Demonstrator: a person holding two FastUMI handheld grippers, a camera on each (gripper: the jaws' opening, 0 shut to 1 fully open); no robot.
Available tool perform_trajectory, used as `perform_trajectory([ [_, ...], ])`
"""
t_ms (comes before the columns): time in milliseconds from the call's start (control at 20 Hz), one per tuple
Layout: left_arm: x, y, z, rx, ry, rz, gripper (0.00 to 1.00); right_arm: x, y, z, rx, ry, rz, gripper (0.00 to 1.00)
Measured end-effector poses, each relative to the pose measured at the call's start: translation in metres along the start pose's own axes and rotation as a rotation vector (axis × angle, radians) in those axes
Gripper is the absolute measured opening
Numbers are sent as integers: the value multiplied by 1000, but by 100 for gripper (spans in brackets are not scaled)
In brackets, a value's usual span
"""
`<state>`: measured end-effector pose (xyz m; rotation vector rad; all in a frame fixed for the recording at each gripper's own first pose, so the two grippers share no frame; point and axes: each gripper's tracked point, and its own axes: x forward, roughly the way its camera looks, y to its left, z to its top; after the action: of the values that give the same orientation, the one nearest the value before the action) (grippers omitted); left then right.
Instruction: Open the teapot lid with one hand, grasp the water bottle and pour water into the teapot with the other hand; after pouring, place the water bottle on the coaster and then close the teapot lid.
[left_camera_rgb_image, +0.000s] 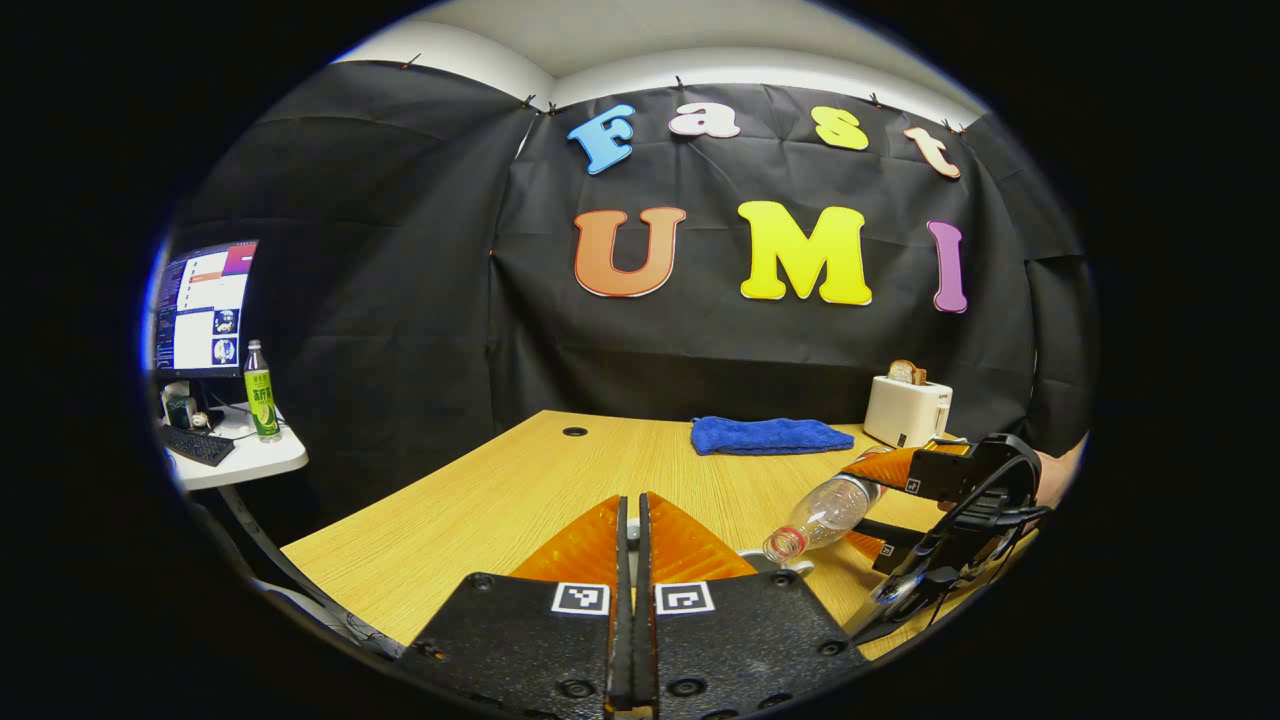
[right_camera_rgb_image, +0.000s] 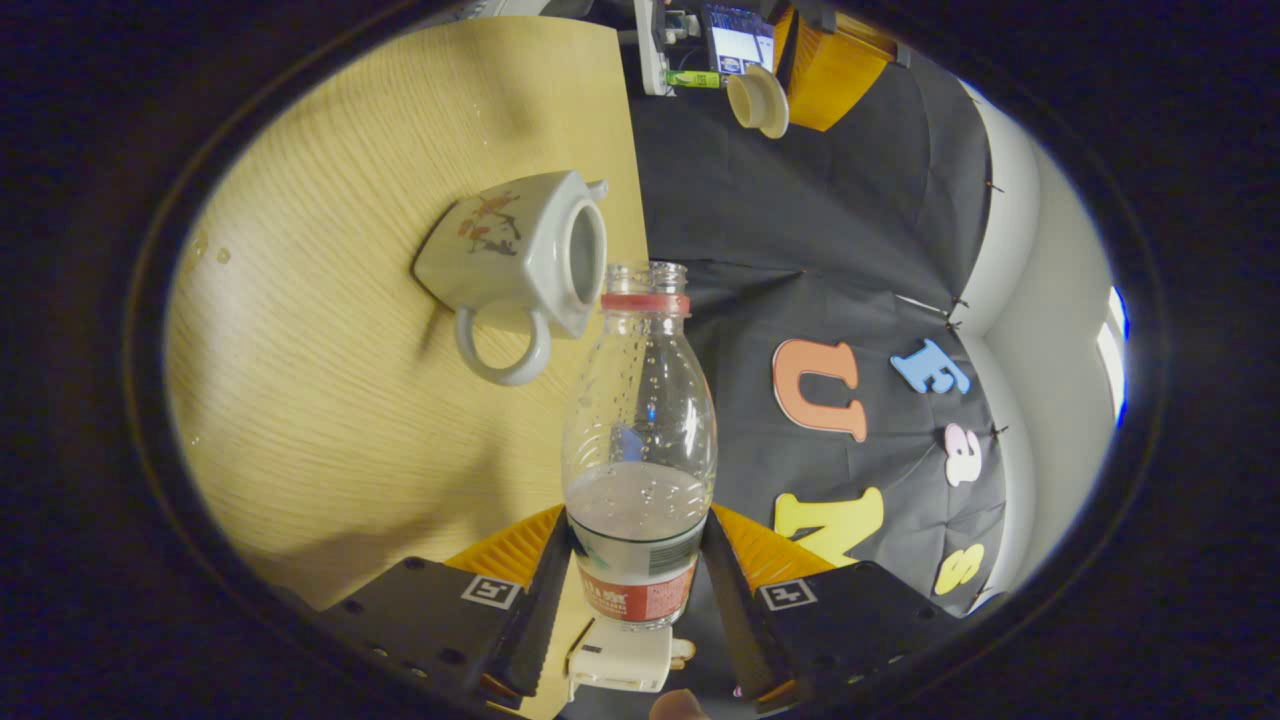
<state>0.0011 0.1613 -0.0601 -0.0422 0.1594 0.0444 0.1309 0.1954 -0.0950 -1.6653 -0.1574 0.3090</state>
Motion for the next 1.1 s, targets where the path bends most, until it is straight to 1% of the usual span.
perform_trajectory([
  [350,-1,0,1,-2,-2,-2,3,2,-12,1,-103,-5,-34,72],
  [450,-2,-1,2,-1,-3,-3,3,7,-13,0,-126,-6,-28,72],
  [500,-2,-2,2,0,-4,-4,0,7,-14,1,-139,-10,-30,71],
  [550,-2,-1,2,1,-6,-5,3,8,-16,2,-150,-13,-34,72],
  [1100,-4,-1,5,3,-11,-6,3,7,-29,9,-242,-27,-77,71],
])
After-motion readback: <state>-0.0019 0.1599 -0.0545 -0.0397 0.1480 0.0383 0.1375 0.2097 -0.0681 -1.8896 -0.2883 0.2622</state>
